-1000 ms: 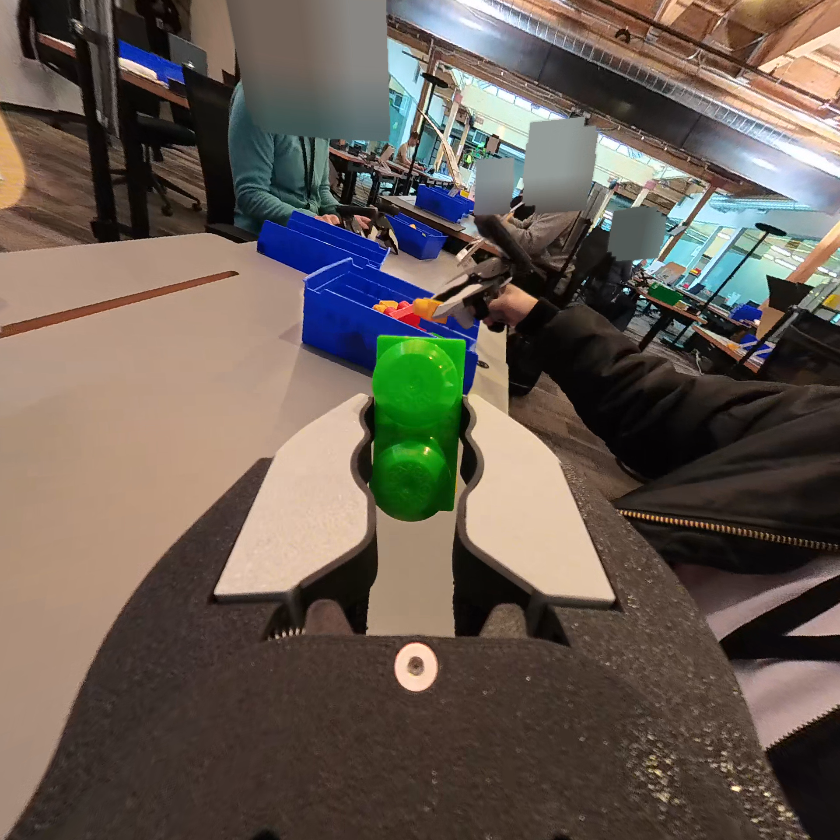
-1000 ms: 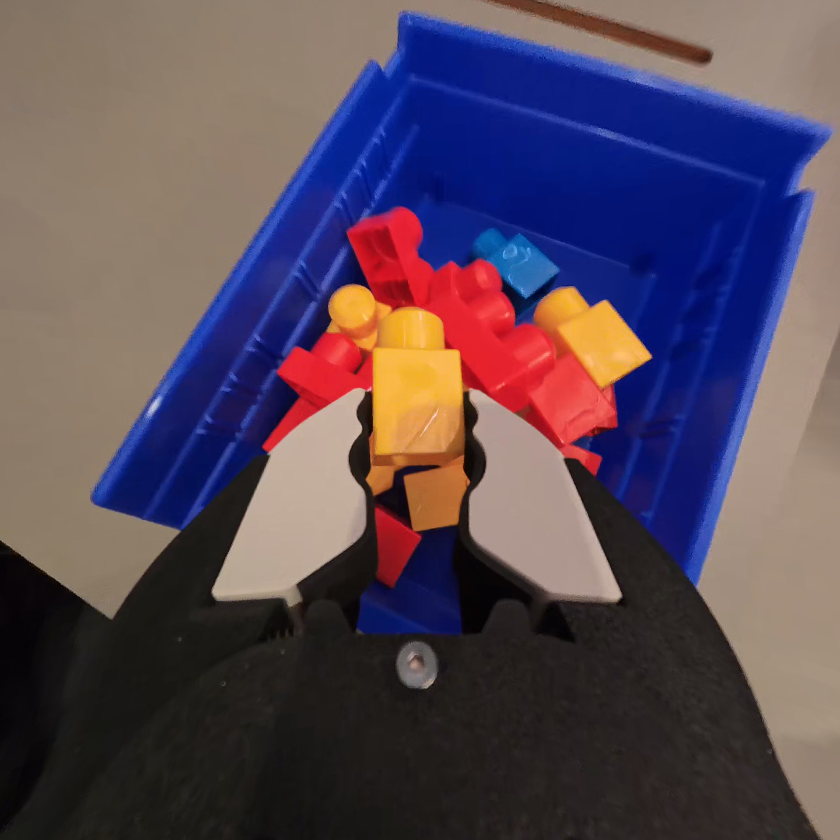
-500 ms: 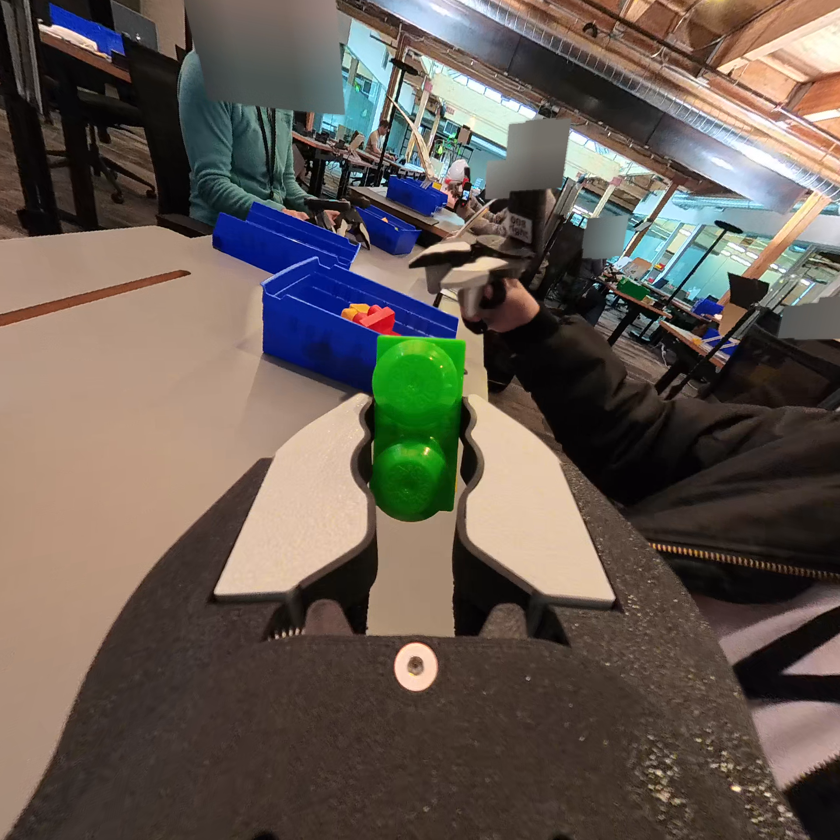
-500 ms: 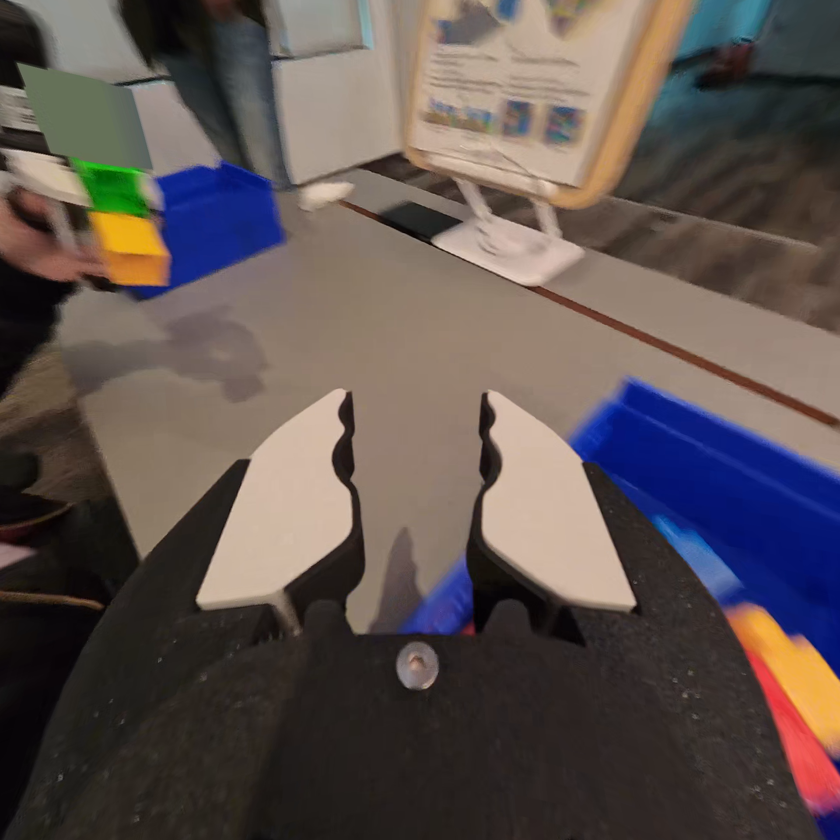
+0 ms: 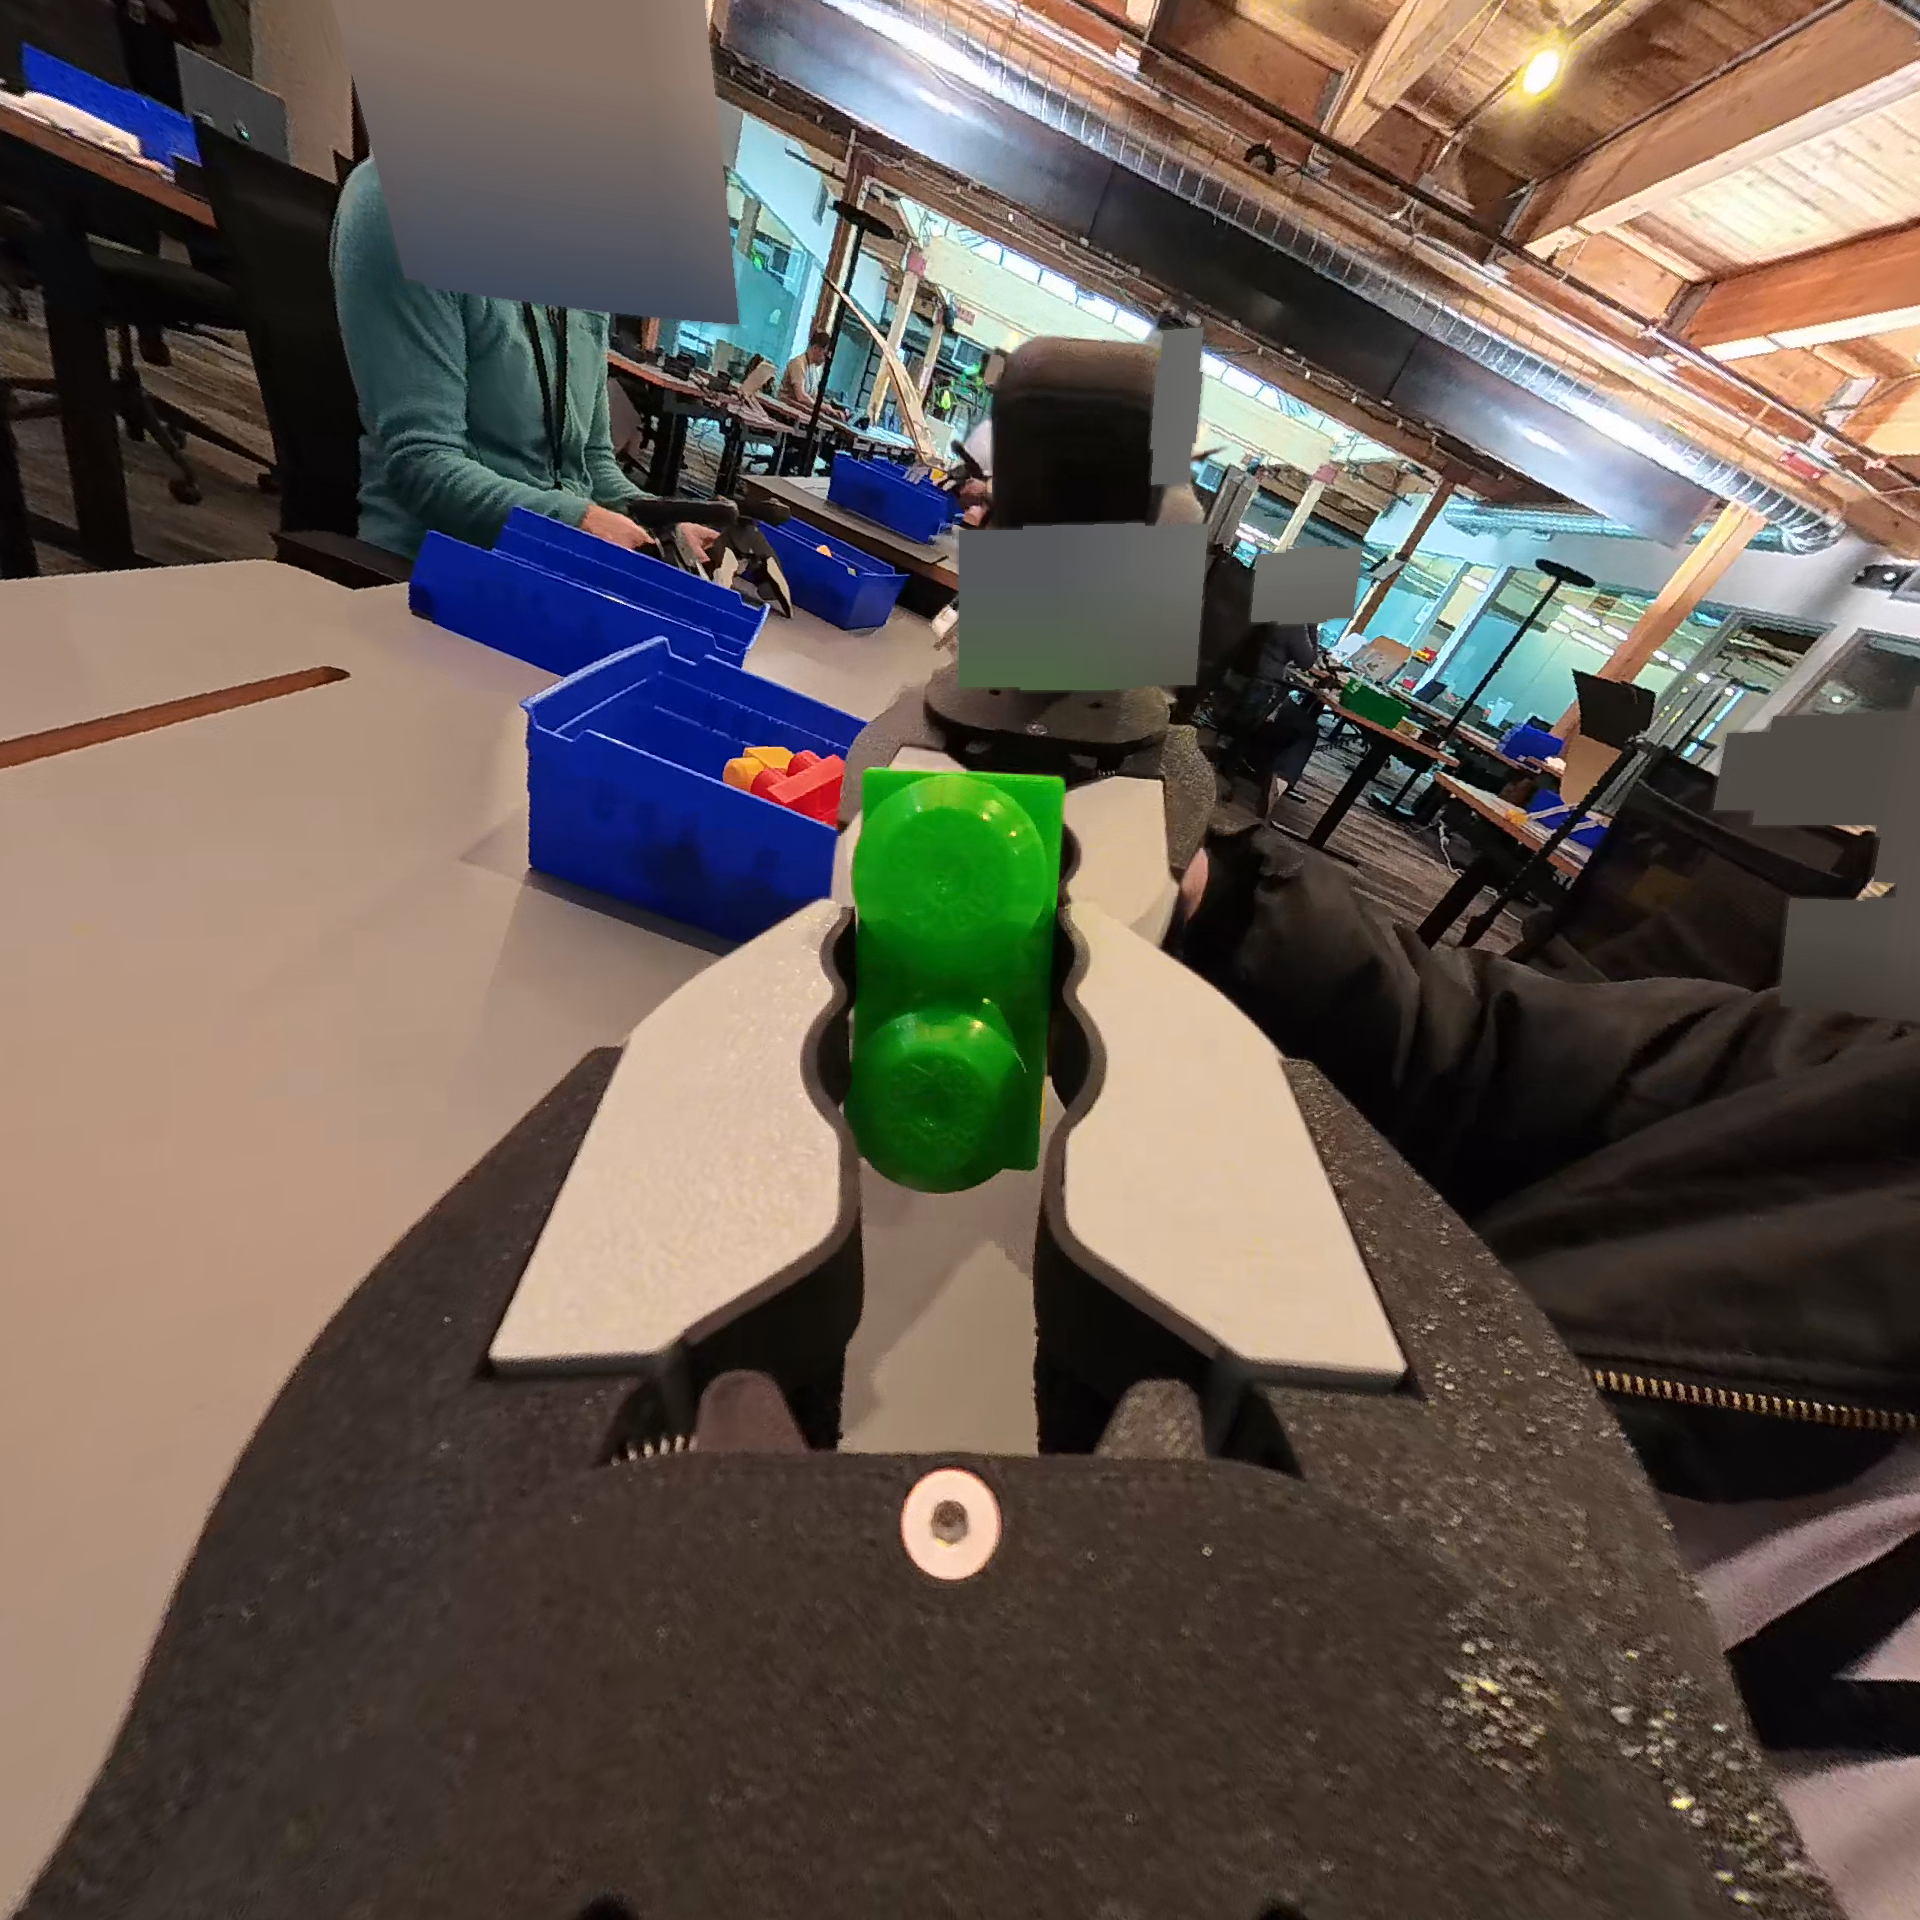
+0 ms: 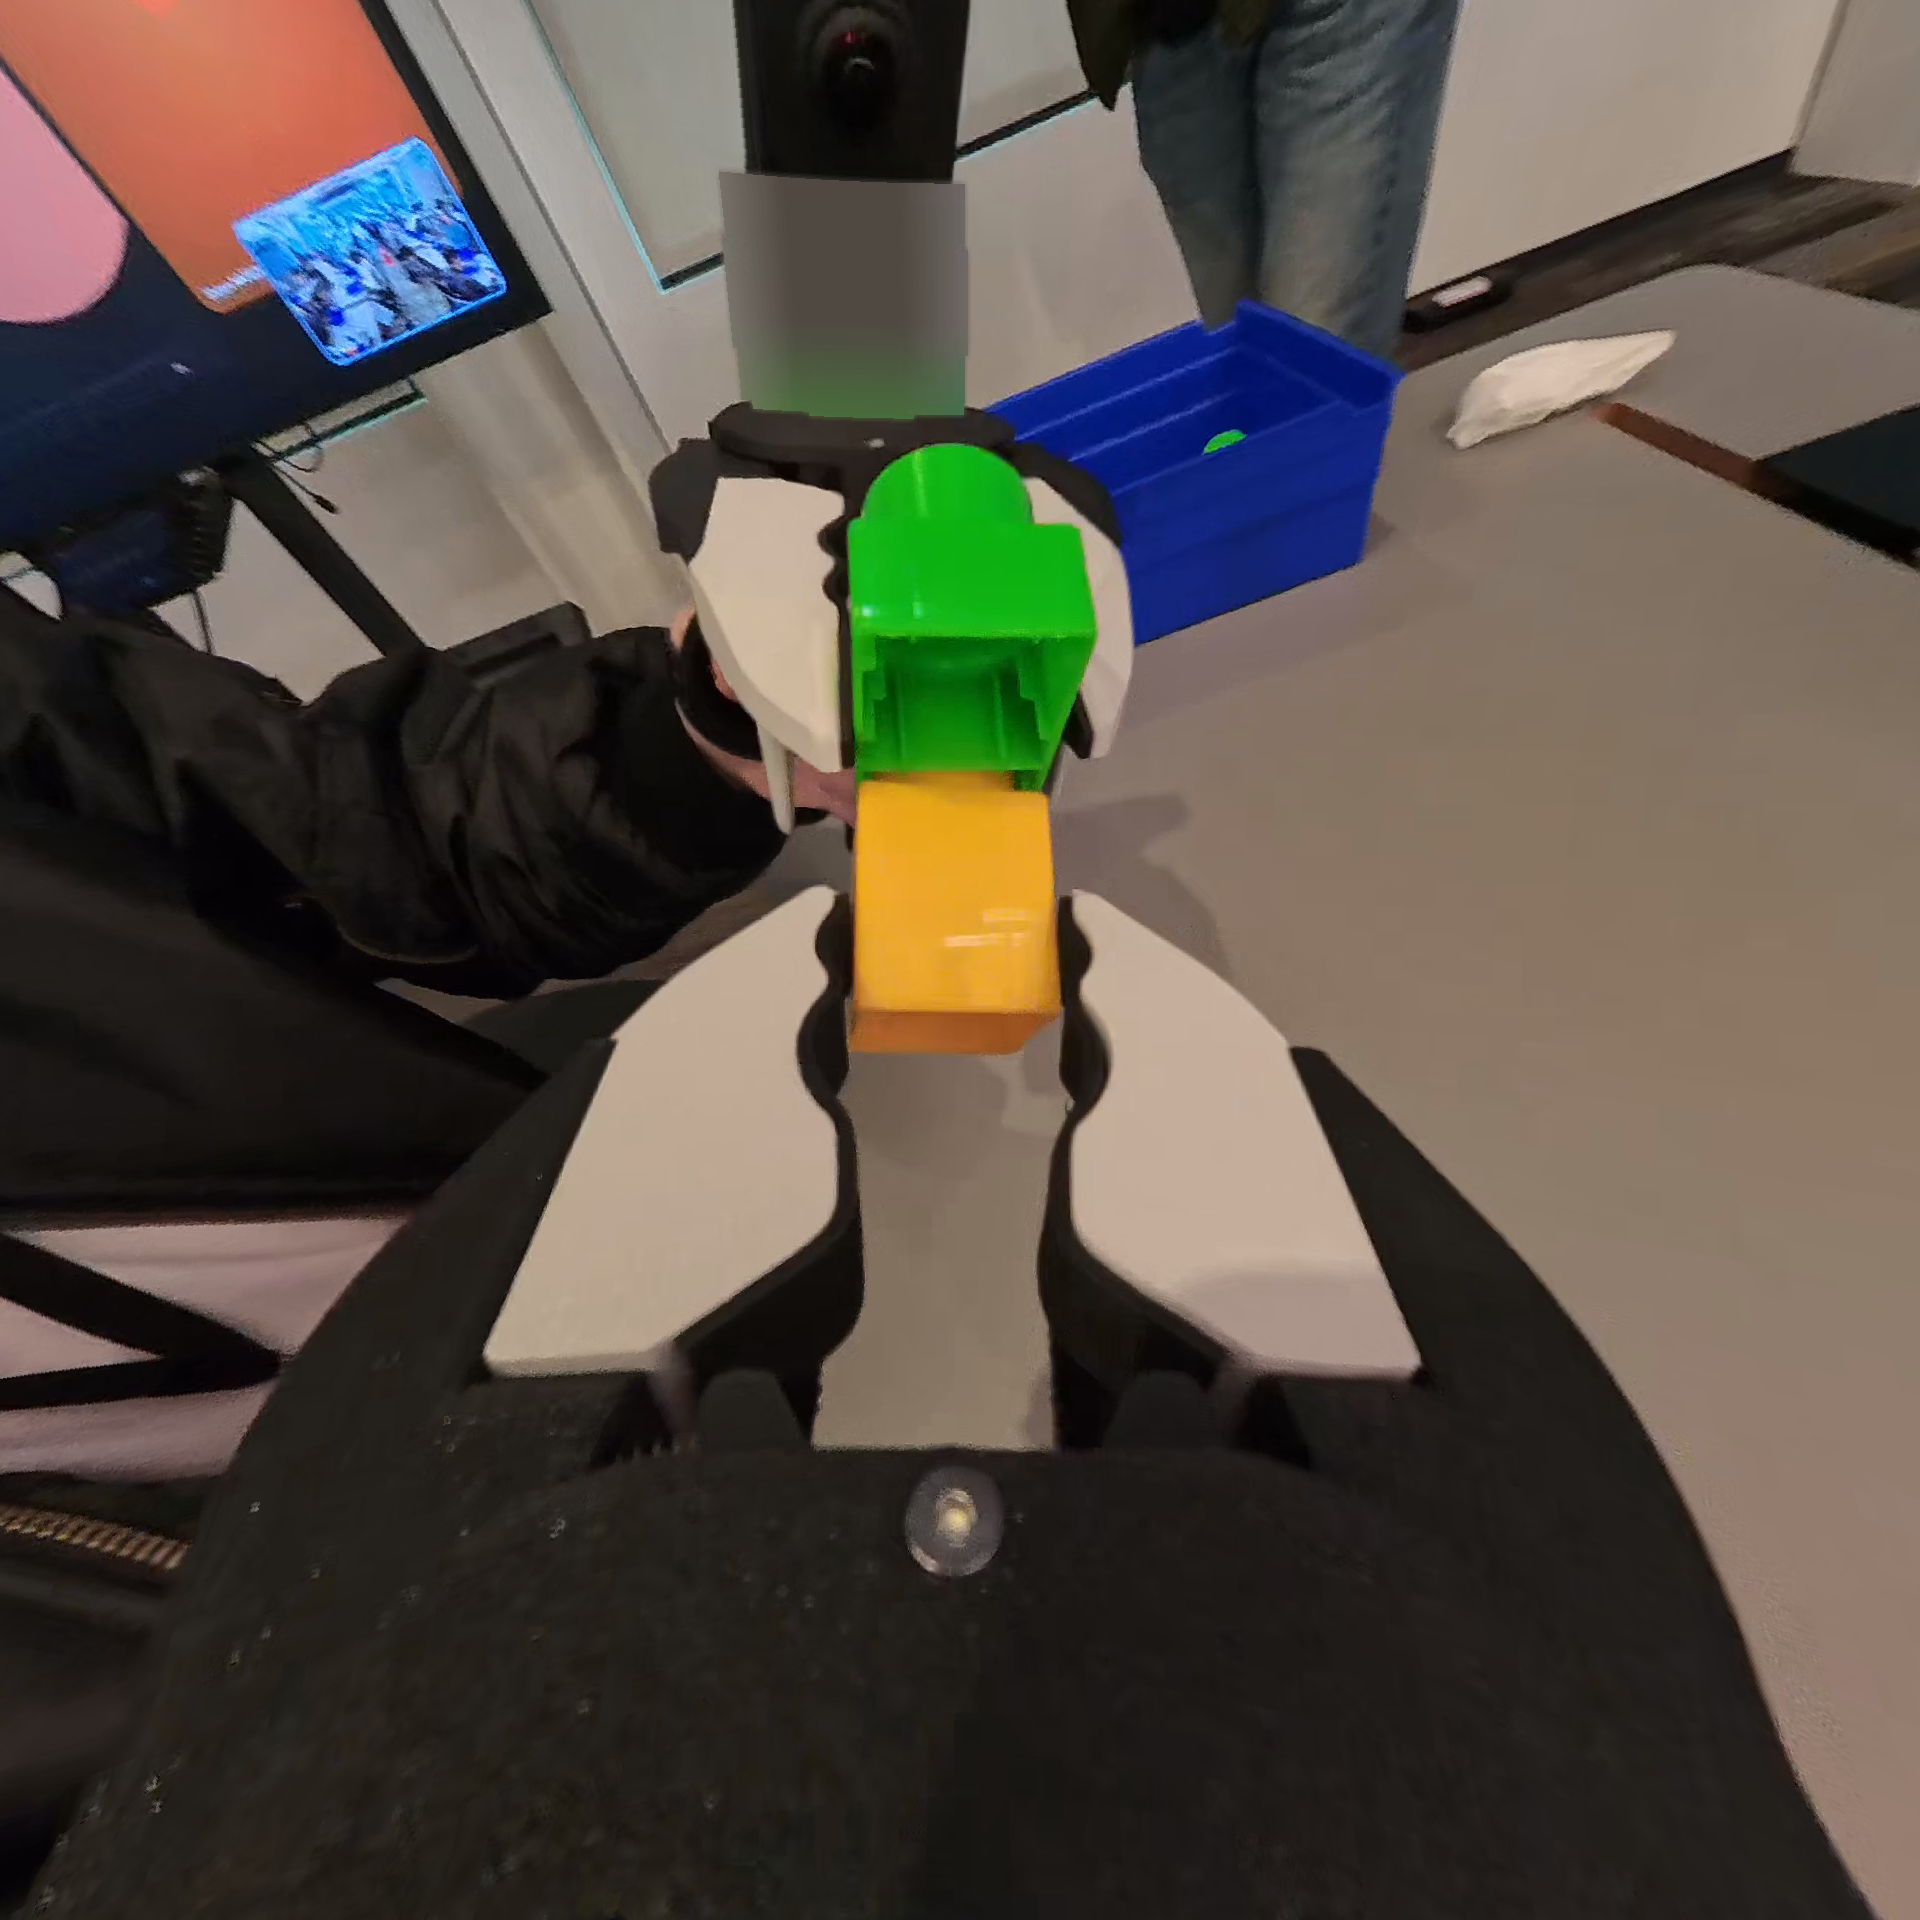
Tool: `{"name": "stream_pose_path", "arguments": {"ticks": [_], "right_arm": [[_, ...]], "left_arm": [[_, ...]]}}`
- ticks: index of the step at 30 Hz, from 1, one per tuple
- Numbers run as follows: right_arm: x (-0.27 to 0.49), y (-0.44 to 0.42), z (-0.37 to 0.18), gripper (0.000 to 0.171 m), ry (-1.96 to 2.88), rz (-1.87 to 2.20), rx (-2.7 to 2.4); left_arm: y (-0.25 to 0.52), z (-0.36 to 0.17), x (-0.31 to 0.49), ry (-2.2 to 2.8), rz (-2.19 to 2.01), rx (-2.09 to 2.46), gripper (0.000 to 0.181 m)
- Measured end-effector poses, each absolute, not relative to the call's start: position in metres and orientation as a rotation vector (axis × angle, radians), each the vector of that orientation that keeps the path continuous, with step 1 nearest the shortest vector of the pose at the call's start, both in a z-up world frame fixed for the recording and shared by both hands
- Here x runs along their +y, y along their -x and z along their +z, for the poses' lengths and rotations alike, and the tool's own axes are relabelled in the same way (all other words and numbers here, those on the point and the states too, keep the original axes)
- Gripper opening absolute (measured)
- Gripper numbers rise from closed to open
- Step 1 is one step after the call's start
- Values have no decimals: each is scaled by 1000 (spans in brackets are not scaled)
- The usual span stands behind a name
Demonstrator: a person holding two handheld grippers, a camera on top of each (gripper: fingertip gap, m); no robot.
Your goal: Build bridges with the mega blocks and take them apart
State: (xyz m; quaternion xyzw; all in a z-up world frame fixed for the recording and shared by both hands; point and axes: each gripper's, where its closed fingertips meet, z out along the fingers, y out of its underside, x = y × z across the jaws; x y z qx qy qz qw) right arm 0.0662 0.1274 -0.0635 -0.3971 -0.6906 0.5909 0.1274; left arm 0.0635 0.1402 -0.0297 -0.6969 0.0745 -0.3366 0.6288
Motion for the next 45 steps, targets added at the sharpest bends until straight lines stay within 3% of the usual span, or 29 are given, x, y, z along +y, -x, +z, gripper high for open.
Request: {"name": "stream_pose_path", "arguments": {"ticks": [20,24,27,30,33,38,40,45], "right_arm": [[135,-89,-72,36,1153,1642,-2114],[178,-115,-66,36,1226,1607,-2001],[273,-153,-61,36,1350,1264,-1837],[387,-219,-101,37,1686,828,-1726],[444,-272,-141,37,1912,709,-1607],[477,-300,-174,37,2024,668,-1448],[483,-300,-176,45,2026,677,-1417],[439,-255,-107,44,1739,964,-1405]], "left_arm": [[-70,-38,127,1636,-822,256,35],[-38,-25,107,1587,-850,199,35],[-33,-42,94,1694,-729,243,35],[-29,-54,88,1762,-626,262,35],[-31,-56,89,1757,-637,265,35],[-42,-67,102,1781,-674,271,35],[-48,-69,106,1791,-686,279,35],[-63,-71,115,1833,-687,335,35]]}}
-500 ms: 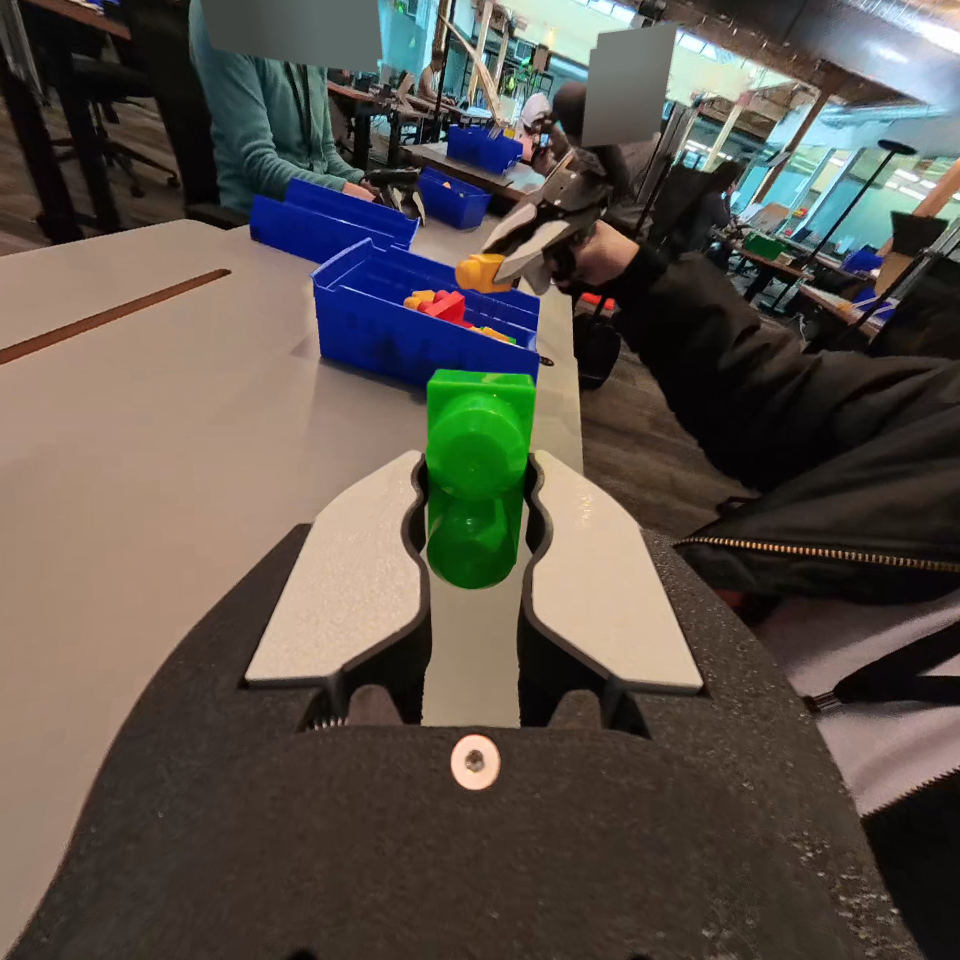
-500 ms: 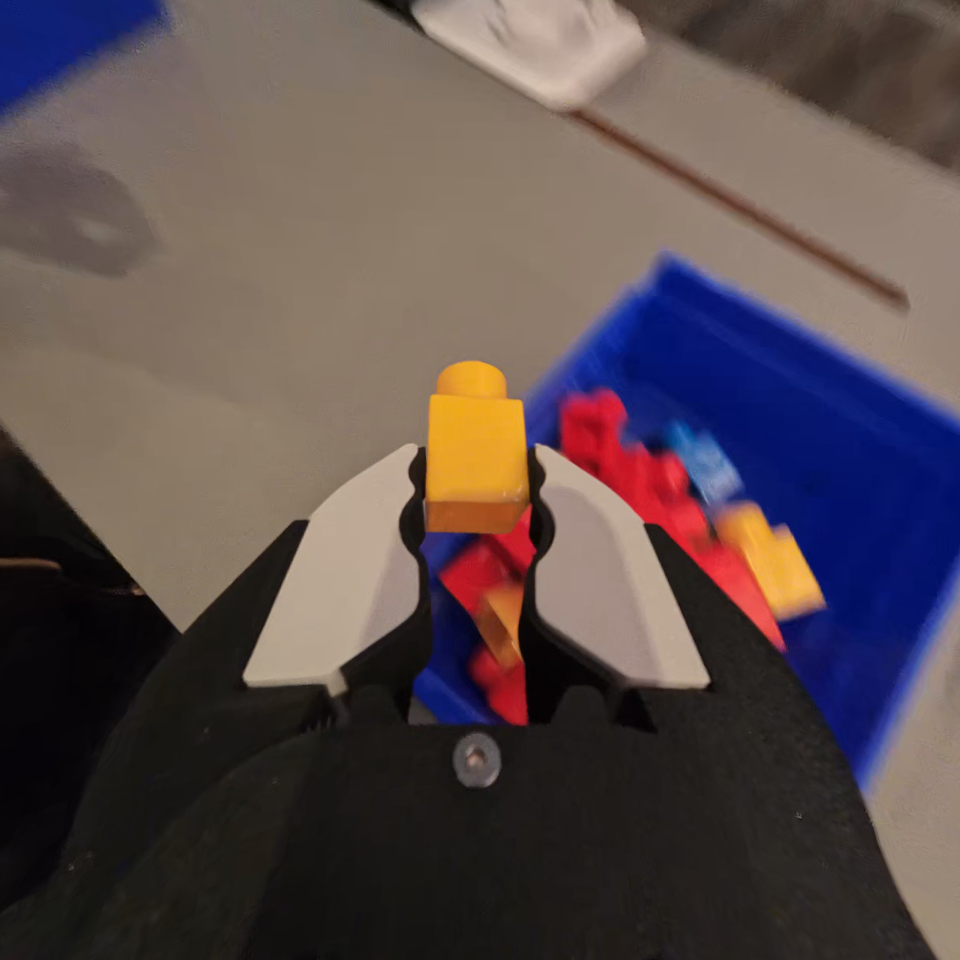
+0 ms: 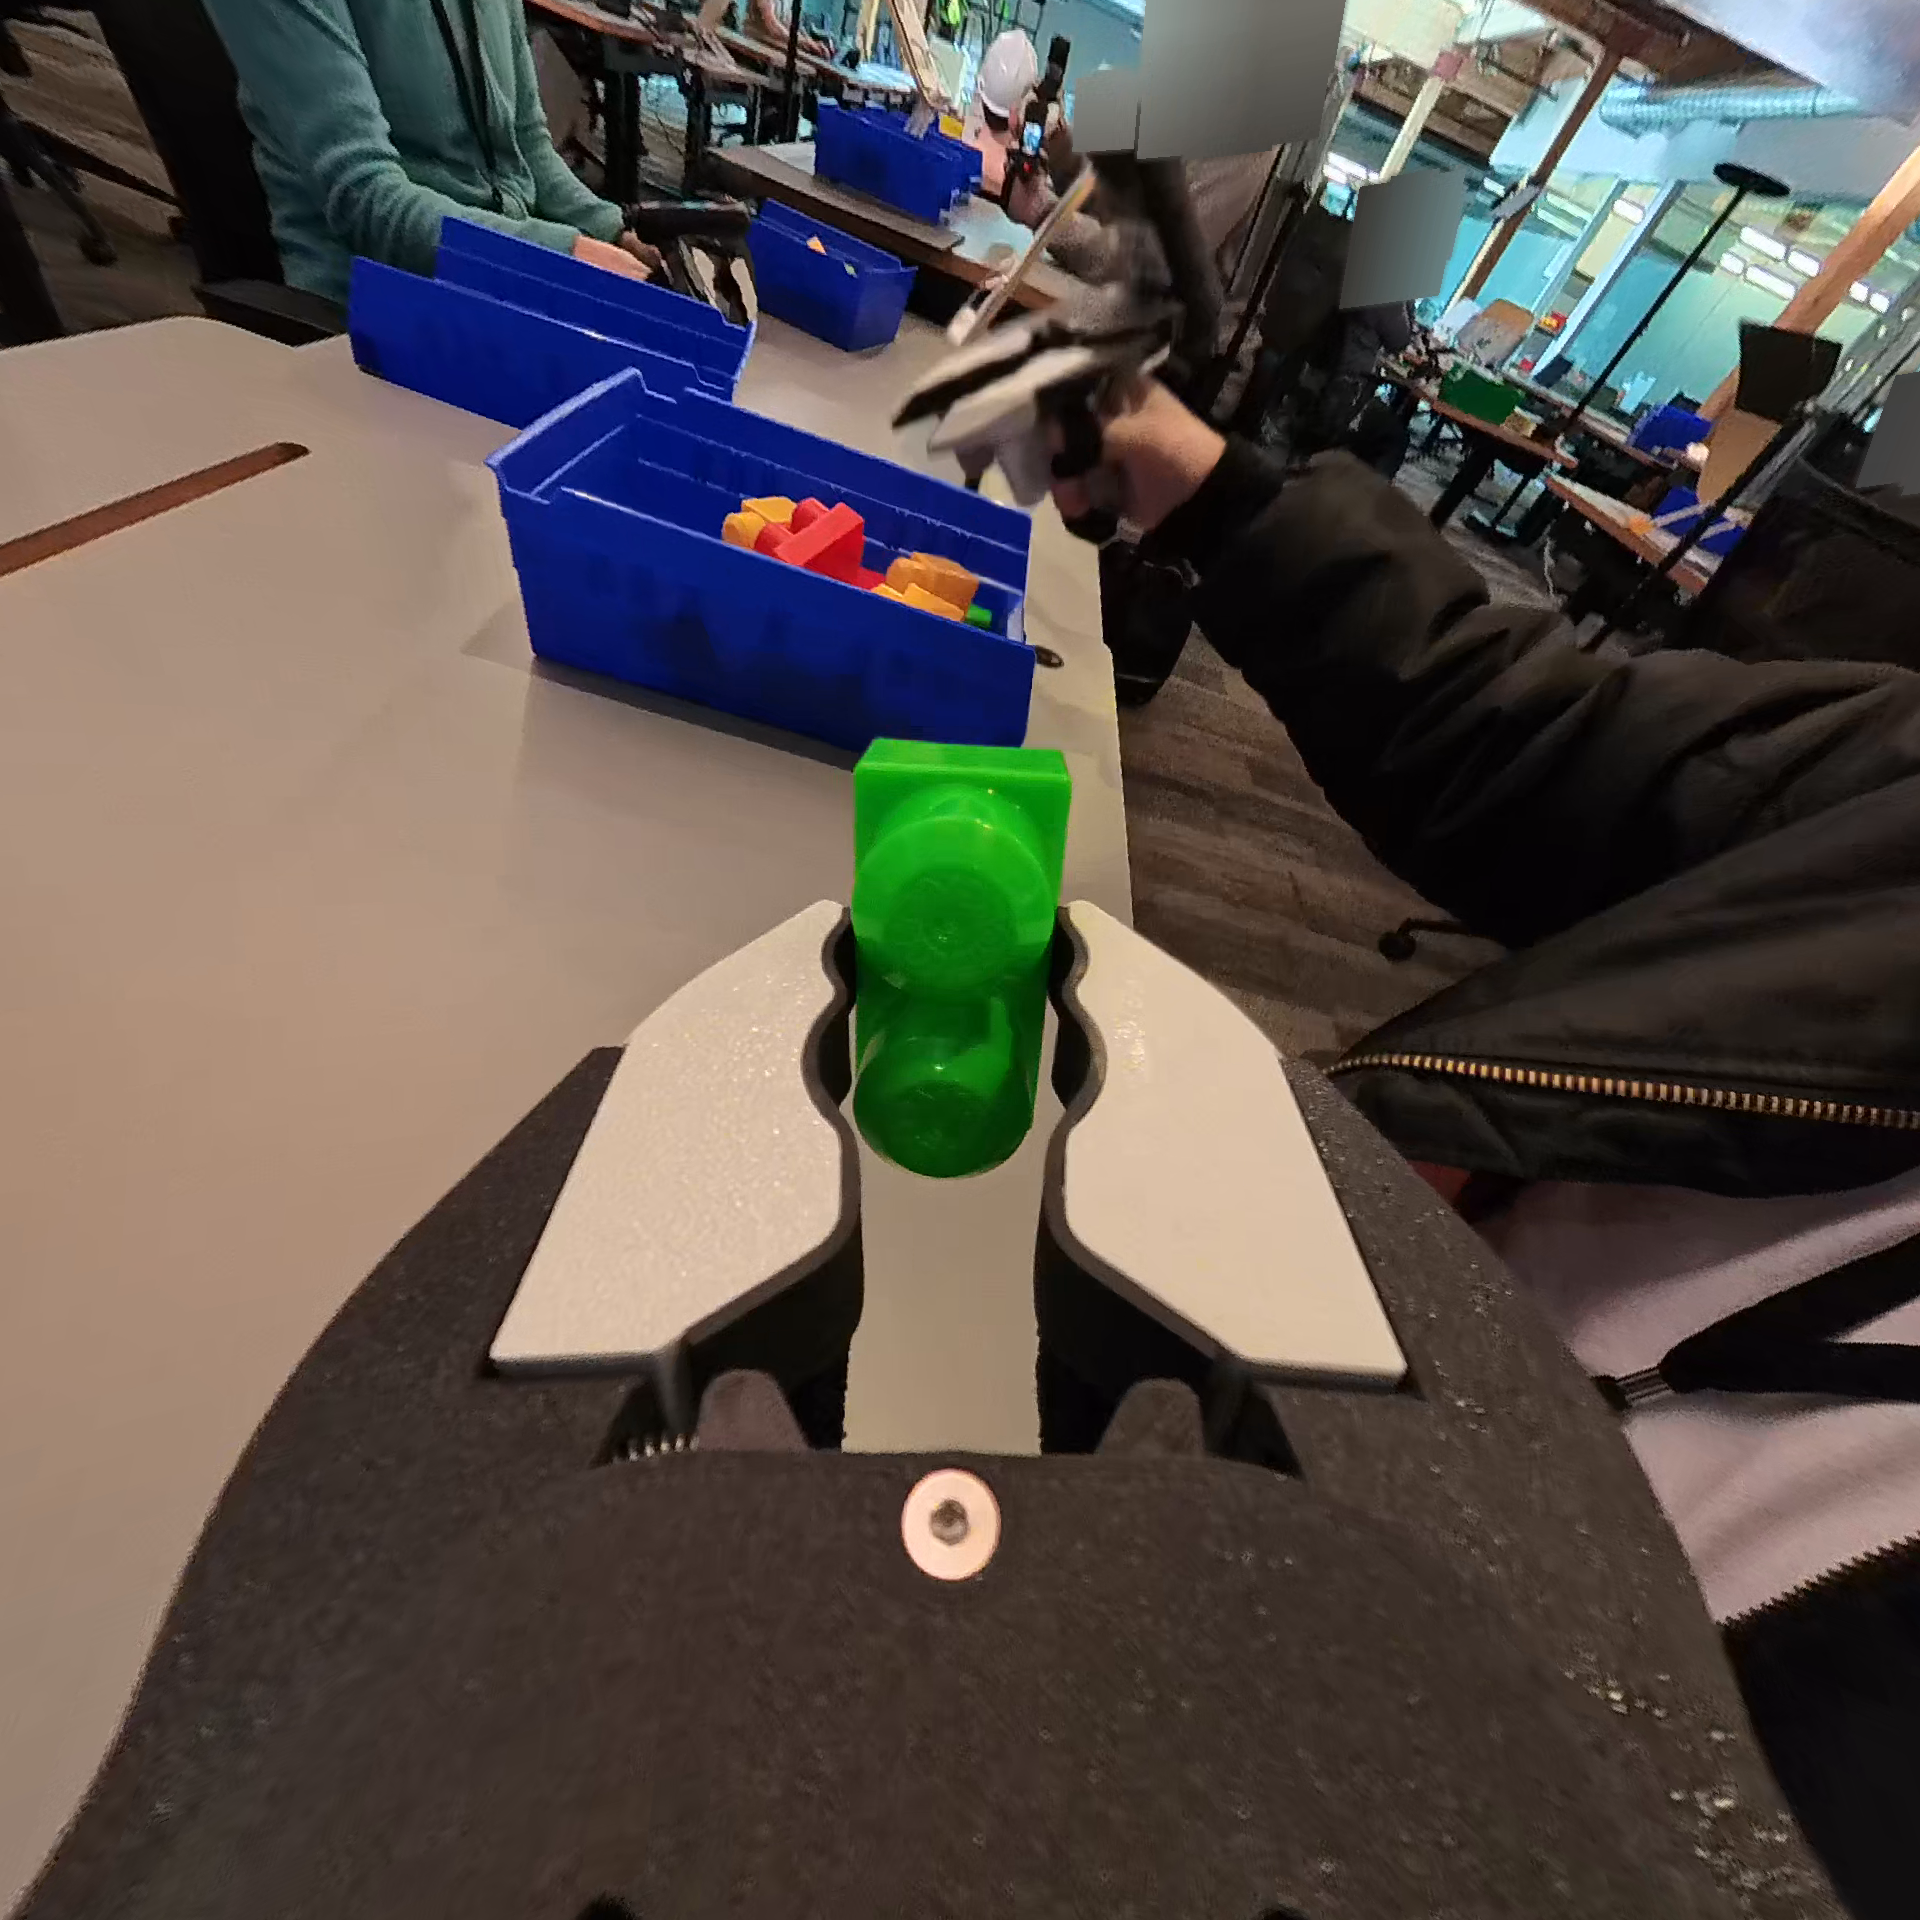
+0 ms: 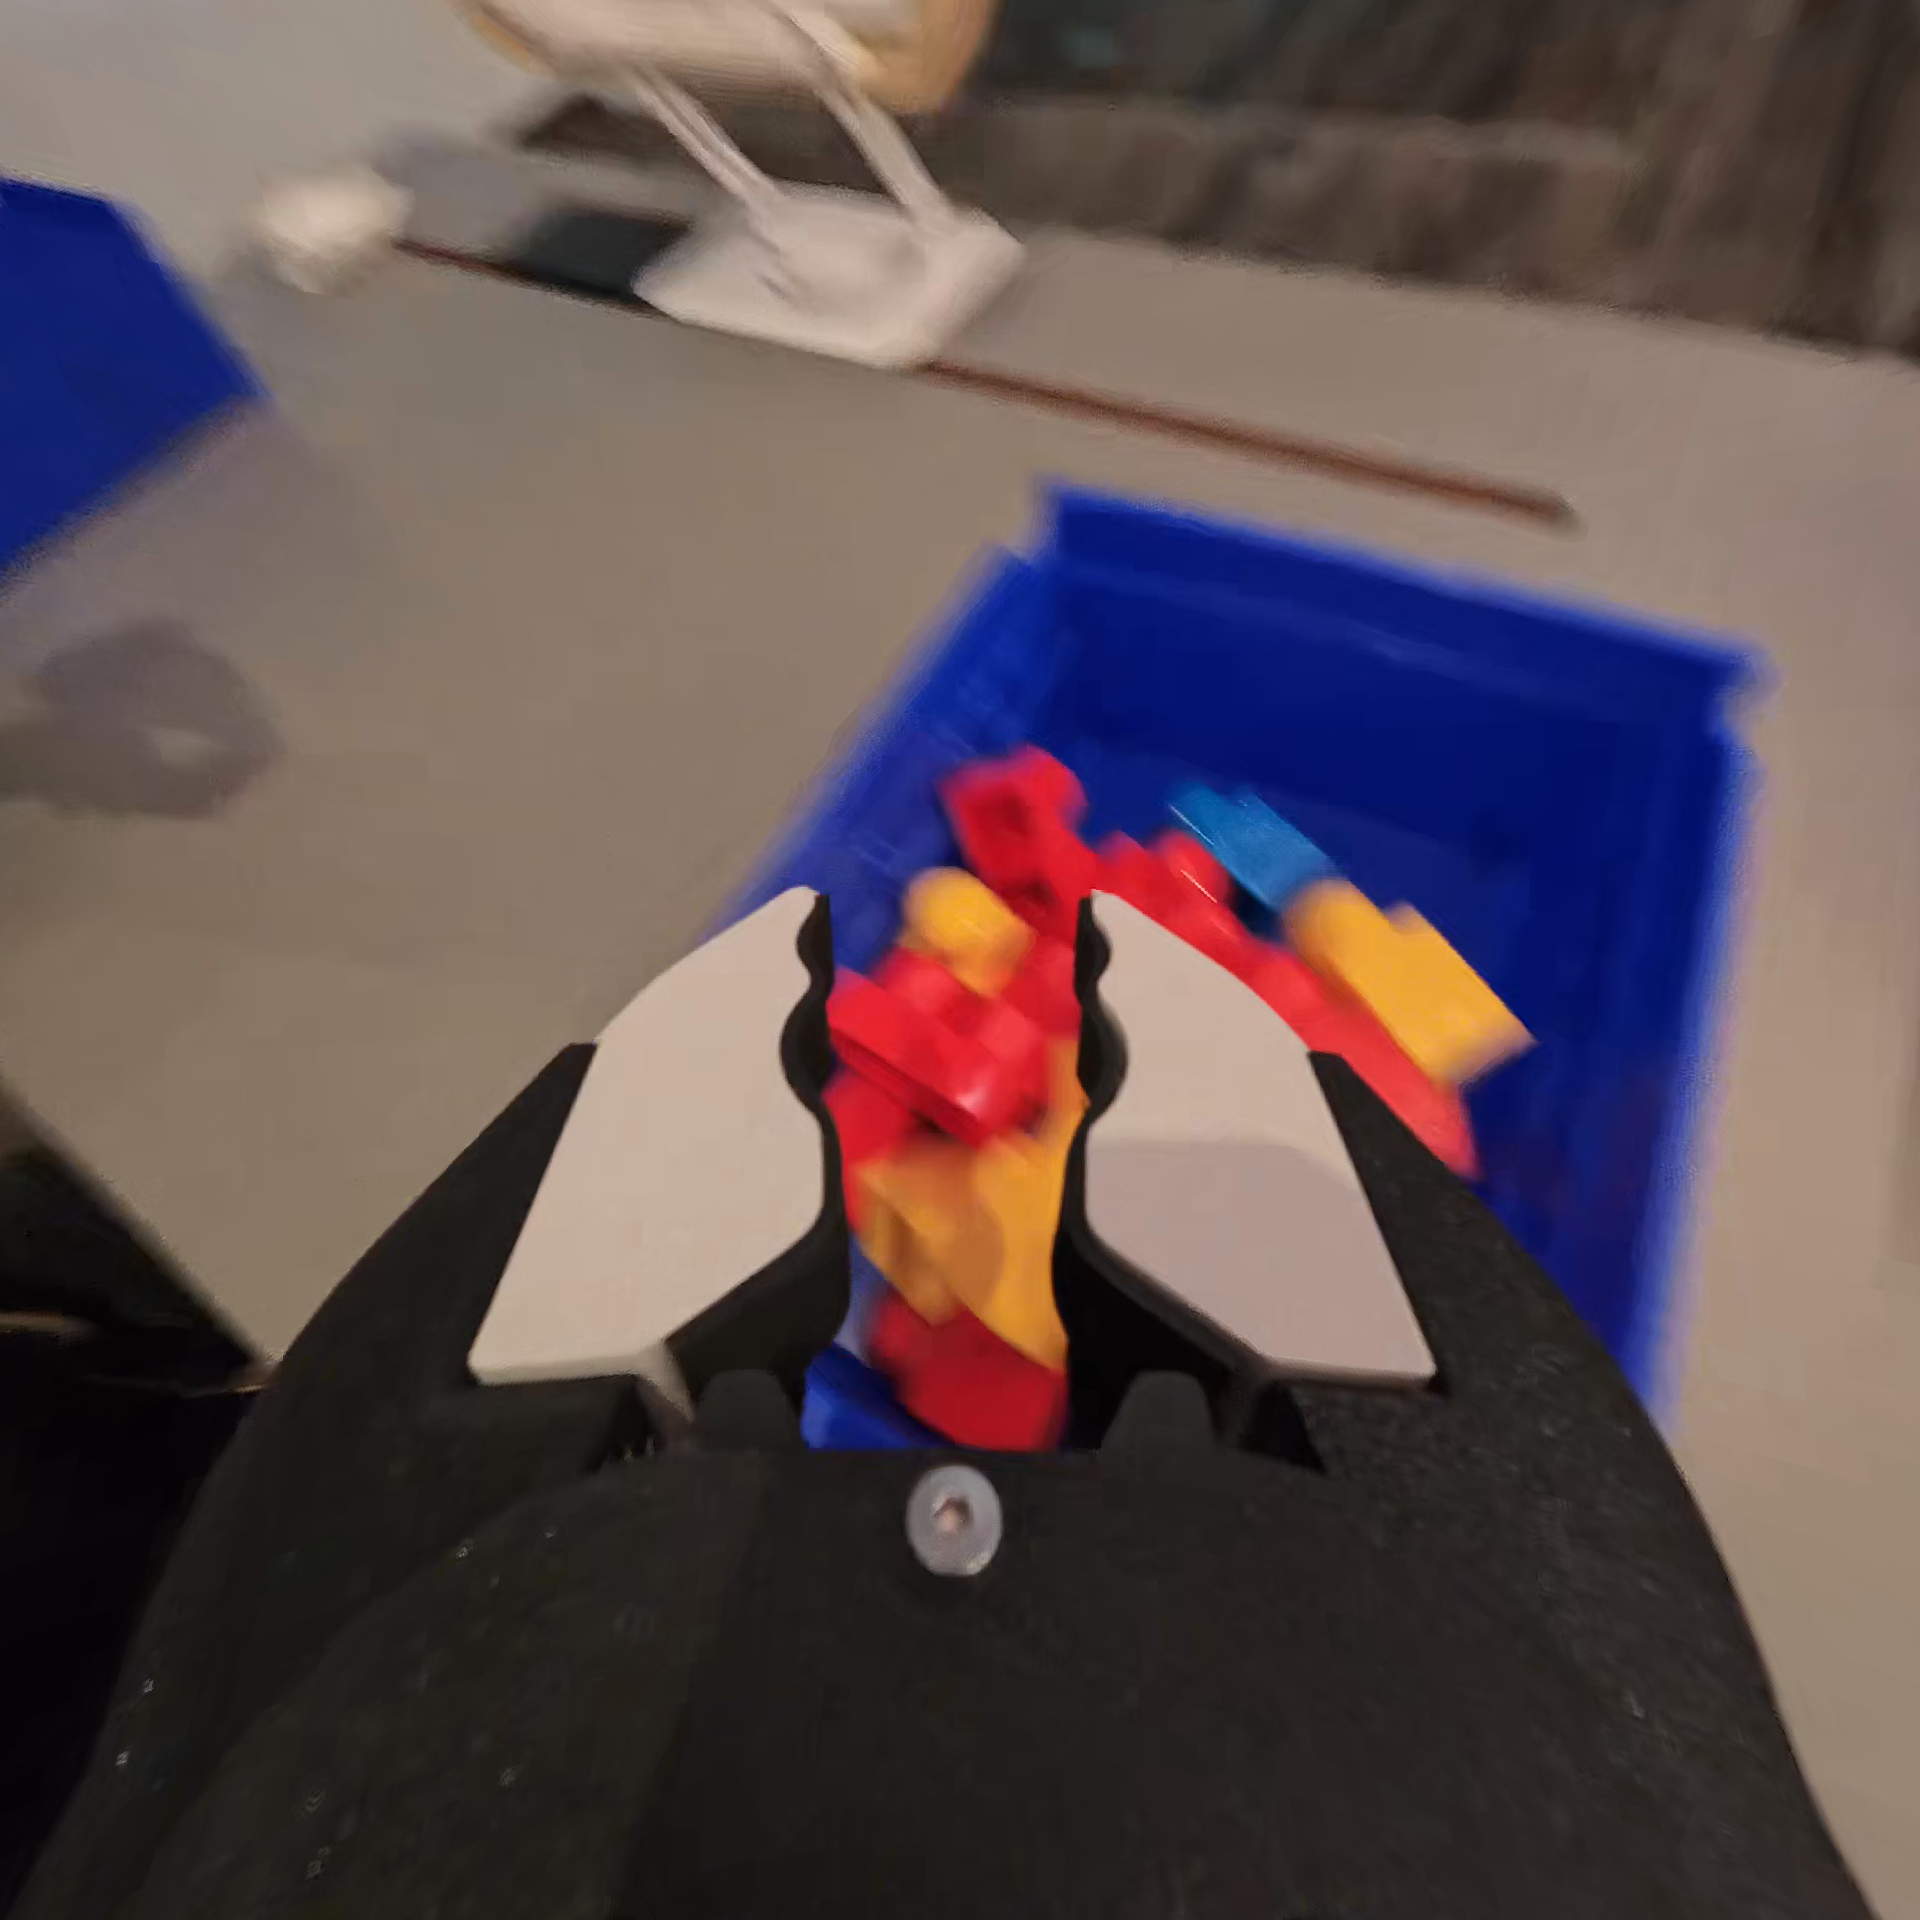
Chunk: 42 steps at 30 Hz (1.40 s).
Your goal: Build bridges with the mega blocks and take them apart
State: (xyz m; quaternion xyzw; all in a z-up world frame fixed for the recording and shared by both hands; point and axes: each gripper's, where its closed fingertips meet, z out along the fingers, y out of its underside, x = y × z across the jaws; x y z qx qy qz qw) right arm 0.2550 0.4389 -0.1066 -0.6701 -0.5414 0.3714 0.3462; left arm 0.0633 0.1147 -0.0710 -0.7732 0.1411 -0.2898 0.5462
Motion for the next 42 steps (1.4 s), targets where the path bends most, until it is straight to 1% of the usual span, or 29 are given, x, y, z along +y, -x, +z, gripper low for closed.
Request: {"name": "stream_pose_path", "arguments": {"ticks": [2,4,5,8,9,10,12,15,18,21,28,29,31,34,37,39,41,42], "right_arm": [[379,-219,-69,48,1536,1135,-1531],[318,-185,-49,55,1365,1186,-1691],[288,-170,-45,57,1291,1202,-1777],[211,-139,-44,56,1085,1260,-2016],[192,-134,-46,49,973,1237,-2091],[178,-131,-48,46,840,1176,-2145],[153,-132,-50,48,587,1065,-2215],[128,-135,-52,52,426,965,-2277],[120,-132,-54,51,369,904,-2284],[115,-130,-61,50,332,867,-2325],[99,-139,-67,42,279,934,-2367],[98,-140,-67,39,287,958,-2367],[100,-142,-66,38,297,980,-2359],[106,-144,-64,38,329,995,-2331],[123,-148,-62,38,385,966,-2290],[146,-155,-59,38,456,949,-2243],[192,-165,-54,38,584,884,-2168],[226,-171,-51,38,678,826,-2106]], "left_arm": [[-73,-74,122,1878,-671,390,35],[-84,-79,132,1932,-647,440,35],[-92,-81,136,1949,-652,471,35],[-114,-83,140,1978,-720,546,36],[-125,-81,136,1976,-813,575,35],[-135,-78,130,1978,-916,600,35],[-142,-78,124,2000,-1023,625,35],[-144,-81,118,2044,-1086,647,35],[-146,-81,116,2060,-1126,658,36],[-157,-74,109,2032,-1251,696,35],[-169,-75,95,2036,-1458,756,35],[-171,-74,94,2015,-1486,770,35],[-171,-71,95,1984,-1486,776,36],[-166,-64,98,1922,-1474,761,42],[-152,-59,106,1901,-1401,700,48],[-132,-53,112,1865,-1326,614,47],[-108,-48,113,1838,-1265,510,46],[-97,-47,110,1822,-1235,470,45]]}}
